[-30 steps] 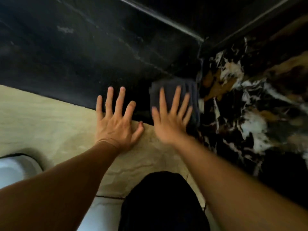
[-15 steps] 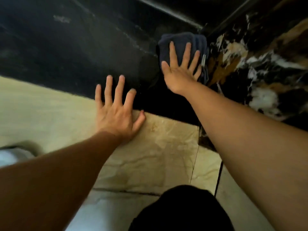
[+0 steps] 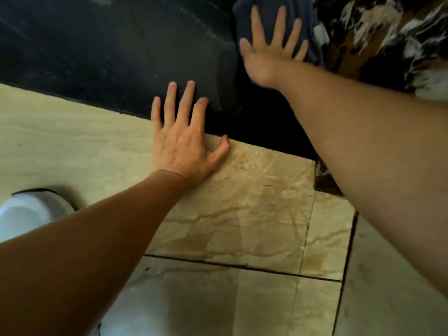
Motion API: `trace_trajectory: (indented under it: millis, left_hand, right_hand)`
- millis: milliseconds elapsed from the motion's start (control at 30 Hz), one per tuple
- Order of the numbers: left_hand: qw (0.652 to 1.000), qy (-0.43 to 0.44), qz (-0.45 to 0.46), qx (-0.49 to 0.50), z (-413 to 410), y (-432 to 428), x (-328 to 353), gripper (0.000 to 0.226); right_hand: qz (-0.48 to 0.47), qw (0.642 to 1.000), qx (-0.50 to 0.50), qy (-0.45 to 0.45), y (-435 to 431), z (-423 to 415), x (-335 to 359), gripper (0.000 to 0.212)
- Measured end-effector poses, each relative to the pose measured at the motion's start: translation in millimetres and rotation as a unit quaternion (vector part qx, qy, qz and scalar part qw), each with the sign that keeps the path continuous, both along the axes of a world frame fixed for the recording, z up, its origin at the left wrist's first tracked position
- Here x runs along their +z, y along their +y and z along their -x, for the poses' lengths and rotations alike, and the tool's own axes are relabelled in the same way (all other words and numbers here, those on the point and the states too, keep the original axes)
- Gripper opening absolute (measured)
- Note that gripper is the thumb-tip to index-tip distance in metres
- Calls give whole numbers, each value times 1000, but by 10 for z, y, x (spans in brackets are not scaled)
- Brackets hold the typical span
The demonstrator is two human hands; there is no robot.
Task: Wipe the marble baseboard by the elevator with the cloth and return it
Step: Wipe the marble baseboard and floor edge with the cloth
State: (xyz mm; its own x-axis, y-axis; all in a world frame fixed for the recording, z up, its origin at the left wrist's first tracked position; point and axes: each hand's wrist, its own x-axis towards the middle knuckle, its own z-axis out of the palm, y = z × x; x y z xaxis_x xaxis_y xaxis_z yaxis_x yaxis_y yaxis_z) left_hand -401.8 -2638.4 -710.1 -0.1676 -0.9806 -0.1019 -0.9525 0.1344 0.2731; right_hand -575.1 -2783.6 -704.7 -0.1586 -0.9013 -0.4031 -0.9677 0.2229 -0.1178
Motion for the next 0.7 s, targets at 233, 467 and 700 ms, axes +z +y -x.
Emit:
trace_trajectory:
  millis: [233, 467, 700]
  left_hand:
    - [1000, -6, -12, -4, 23, 11, 49, 72]
    - [1000, -18, 3, -6, 40, 22, 35, 71]
    - [1000, -11, 24, -8, 4, -73, -46, 66]
  right_hand:
    - [19, 998, 64, 6, 2335, -42, 87, 64]
    - [-9, 999, 37, -17, 918, 117, 24, 60]
    - [-23, 999, 25, -17, 125, 136, 31, 58]
